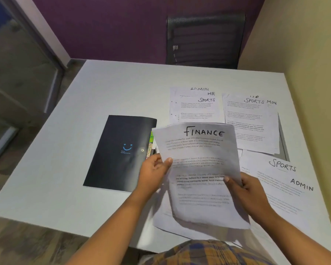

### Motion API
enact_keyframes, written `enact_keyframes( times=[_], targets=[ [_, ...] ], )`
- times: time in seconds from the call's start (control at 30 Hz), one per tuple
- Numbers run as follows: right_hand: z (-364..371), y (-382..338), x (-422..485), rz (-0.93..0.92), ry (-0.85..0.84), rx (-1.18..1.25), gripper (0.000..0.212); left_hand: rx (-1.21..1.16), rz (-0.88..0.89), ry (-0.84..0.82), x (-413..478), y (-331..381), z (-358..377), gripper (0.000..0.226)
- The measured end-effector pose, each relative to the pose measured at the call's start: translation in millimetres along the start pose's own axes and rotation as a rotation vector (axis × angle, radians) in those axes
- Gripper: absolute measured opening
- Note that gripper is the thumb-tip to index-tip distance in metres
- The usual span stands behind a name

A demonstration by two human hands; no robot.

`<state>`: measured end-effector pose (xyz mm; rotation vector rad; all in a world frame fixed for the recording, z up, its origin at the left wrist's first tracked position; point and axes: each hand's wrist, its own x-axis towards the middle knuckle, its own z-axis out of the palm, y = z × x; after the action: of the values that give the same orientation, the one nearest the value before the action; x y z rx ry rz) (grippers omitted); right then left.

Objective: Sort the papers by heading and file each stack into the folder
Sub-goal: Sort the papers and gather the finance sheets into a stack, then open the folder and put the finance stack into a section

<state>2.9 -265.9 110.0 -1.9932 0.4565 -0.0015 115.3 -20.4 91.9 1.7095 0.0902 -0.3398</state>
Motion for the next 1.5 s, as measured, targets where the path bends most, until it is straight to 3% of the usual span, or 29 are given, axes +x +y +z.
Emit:
enact_keyframes(
  times=[0.1, 0.2, 0.37, 0.7, 0.8, 0.97, 1.1, 1.2, 1.5],
  targets=[
    [-1, 5, -7, 0.106, -0.024, 0.093, 0.017, 0.395, -0.071, 0.217, 6, -42, -29, 0.017],
    [-1, 17, -12, 0.230, -0.036, 0.088, 0.016, 0.830, -0.053, 0.269, 7, -75, -56, 0.022],
    [-3, 27, -17, 0.342, -0.008, 0.074, 0.014, 1.213, -0.189, 0.207, 13, -98, -72, 0.082],
    [-12, 25, -20, 0.387, 0.019, 0.124, 0.014, 1.391, -0.182, 0.096, 30, -88, -67, 0.088],
    [-13, 24, -19, 0.387, 0.021, 0.125, 0.014, 1.398, -0.181, 0.080, 31, -82, -67, 0.081],
    [-12, 22, -14, 0.378, 0.023, 0.114, 0.014, 1.495, -0.145, -0.085, 30, -68, -67, 0.077],
    [-6, 18, -9, 0.371, 0.033, 0.130, 0.015, 1.638, -0.170, -0.104, 35, -55, -80, 0.045],
    [-2, 13, -6, 0.374, 0.020, 0.155, 0.015, 1.660, -0.155, -0.046, 39, -44, -90, 0.037],
    [5, -8, -3, 0.322, -0.027, 0.221, 0.011, 1.704, -0.066, 0.081, 39, -37, -107, 0.075]
  ],
)
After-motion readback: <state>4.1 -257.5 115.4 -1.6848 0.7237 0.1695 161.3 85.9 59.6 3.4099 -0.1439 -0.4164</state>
